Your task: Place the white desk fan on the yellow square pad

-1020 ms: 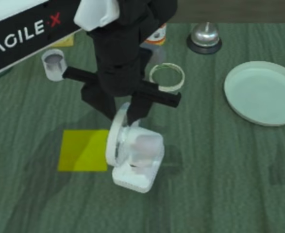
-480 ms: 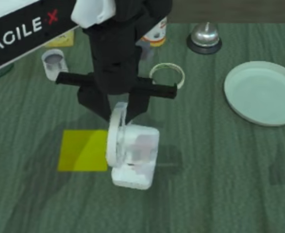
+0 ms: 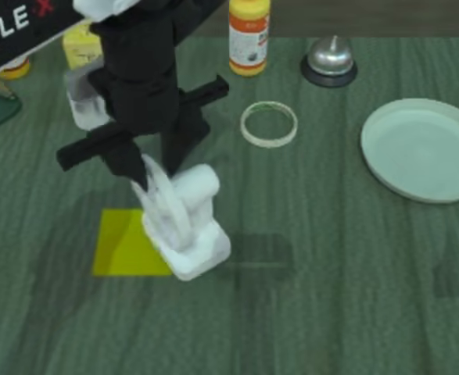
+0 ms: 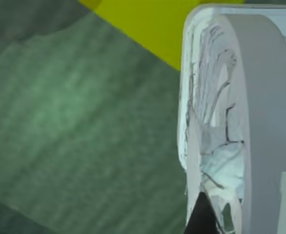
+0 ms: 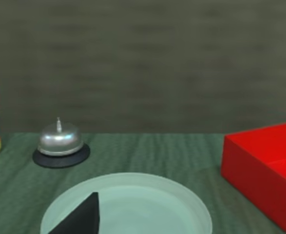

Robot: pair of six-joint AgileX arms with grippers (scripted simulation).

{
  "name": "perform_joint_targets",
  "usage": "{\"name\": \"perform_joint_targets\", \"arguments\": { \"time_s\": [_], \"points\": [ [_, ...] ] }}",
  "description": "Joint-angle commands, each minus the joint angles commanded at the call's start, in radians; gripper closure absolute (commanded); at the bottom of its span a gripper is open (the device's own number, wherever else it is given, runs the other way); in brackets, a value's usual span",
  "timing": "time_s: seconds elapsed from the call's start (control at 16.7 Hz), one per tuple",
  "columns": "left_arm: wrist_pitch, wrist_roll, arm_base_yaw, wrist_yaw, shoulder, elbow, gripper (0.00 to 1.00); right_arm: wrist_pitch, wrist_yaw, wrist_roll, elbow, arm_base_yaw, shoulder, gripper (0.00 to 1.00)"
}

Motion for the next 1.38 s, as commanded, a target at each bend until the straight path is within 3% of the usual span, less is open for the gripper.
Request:
{"name": "perform_joint_targets", "arguments": {
  "time_s": [0.36,0.6,1.08,1.38],
  "points": [
    [-0.017,-0.556,0.093,0.004,-0.034,-0.025,1.00,0.000,0.000,0.000,0.000,0.000,0.000,0.00],
    [-0.015,-0.779,0.139,0.007,-0.062,-0.042,1.00,0.000,0.000,0.000,0.000,0.000,0.000,0.00],
    [-0.008,-0.831,0.147,0.008,-0.069,-0.049,1.00,0.000,0.000,0.000,0.000,0.000,0.000,0.00],
    [0.101,-0.831,0.154,0.008,-0.071,-0.158,1.00,0.000,0.000,0.000,0.000,0.000,0.000,0.00]
  ]
}}
